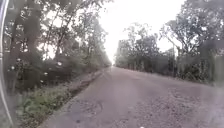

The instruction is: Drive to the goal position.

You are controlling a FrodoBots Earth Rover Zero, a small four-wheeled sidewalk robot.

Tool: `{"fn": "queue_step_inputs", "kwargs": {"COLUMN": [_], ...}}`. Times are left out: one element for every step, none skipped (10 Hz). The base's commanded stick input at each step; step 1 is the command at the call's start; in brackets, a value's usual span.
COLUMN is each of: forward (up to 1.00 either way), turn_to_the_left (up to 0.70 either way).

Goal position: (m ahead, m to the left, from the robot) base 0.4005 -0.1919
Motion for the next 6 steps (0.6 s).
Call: {"fn": "queue_step_inputs", "kwargs": {"forward": [0.10, 0.10, 0.10, 0.10, 0.10, 0.10], "turn_to_the_left": [0.01, 0.01, 0.01, 0.01, 0.01, 0.01]}}
